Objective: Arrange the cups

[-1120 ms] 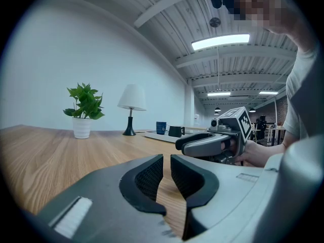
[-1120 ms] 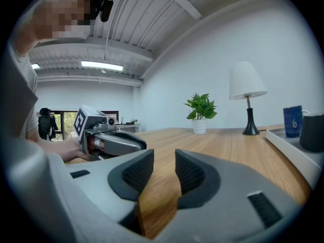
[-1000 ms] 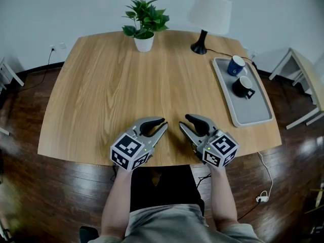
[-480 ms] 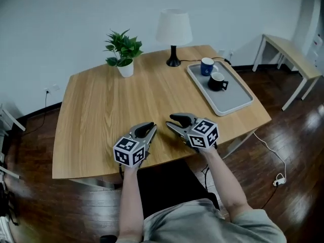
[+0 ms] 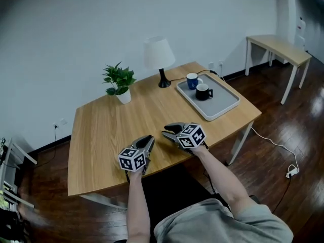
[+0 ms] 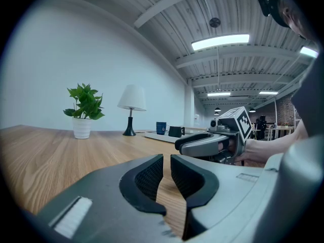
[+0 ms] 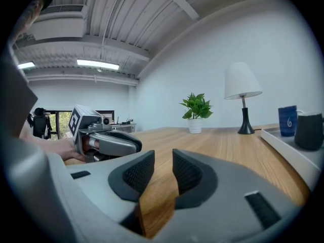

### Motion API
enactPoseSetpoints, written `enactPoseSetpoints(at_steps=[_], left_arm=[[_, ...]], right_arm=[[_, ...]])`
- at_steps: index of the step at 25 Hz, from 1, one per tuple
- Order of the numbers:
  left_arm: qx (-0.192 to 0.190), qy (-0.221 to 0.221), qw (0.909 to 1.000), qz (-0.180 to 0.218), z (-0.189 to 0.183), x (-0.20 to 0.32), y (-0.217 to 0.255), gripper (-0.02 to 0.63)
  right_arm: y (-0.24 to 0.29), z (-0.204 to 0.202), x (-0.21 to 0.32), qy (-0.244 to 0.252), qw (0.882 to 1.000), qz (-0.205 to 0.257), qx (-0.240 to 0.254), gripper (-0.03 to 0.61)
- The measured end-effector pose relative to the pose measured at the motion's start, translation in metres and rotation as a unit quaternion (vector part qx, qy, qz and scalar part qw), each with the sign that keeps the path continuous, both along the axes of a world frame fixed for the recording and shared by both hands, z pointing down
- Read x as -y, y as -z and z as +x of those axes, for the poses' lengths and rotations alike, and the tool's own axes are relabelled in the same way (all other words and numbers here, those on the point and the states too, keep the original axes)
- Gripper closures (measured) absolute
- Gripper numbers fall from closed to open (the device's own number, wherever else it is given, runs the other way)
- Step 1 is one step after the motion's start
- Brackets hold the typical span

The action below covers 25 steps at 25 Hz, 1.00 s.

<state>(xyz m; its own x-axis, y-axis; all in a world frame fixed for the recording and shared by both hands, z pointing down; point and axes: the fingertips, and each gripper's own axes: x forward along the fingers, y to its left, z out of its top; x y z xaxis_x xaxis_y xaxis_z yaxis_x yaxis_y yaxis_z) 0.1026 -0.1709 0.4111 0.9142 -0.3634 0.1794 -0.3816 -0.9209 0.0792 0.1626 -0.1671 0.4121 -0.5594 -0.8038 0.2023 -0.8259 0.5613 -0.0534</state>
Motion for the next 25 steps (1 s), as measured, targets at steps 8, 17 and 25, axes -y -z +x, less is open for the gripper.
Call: enactPoseSetpoints(at_steps=[8, 17, 25], left_arm=[[0.001, -0.001, 1.0000, 0.003, 0.0003, 0.0033, 0.0025, 0.560], [0.001, -0.001, 1.0000, 0.004, 0.0001, 0.0039, 0.0023, 0.560], [0.004, -0.001, 1.0000, 0.005, -0.0005, 0.0055, 0.0026, 0.560]], right_arm=[[0.0007, 0.0009, 0.0047, -0.004, 1.000, -0.004, -0.002, 0.462], [0.0006, 0.0012, 0.0050, -0.005, 1.000, -0.001, -0.001, 0.462], [0.0008, 0.0006, 0.0075, -0.007, 1.000, 0.000, 0.000, 0.463]])
